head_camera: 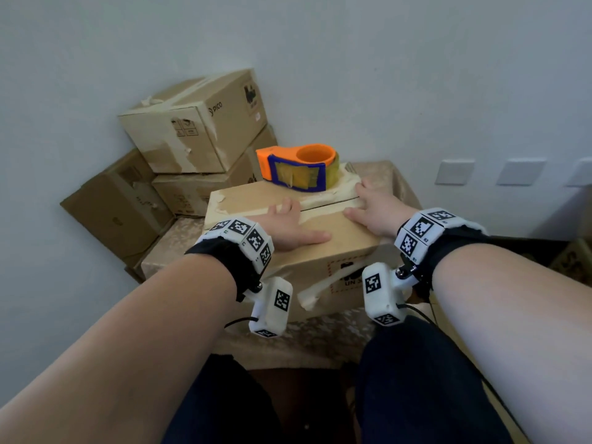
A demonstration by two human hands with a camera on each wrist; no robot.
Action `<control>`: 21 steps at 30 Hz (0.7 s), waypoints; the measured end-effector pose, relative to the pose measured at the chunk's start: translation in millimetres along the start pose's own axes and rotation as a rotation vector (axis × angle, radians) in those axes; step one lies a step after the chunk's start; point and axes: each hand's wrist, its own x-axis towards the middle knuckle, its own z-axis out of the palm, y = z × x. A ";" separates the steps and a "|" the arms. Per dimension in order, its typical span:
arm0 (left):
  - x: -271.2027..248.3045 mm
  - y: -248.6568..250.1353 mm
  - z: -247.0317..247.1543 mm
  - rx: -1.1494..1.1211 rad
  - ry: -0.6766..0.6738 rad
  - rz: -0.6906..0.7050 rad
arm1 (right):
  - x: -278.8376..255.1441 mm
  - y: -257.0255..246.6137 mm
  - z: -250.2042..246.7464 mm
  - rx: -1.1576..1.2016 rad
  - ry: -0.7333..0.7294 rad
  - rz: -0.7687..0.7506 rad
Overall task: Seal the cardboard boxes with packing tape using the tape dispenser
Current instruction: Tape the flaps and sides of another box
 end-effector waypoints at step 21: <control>-0.3 -39.0 -13.3 0.019 0.083 -0.172 | -8.1 -14.1 -8.0 -0.140 0.006 0.024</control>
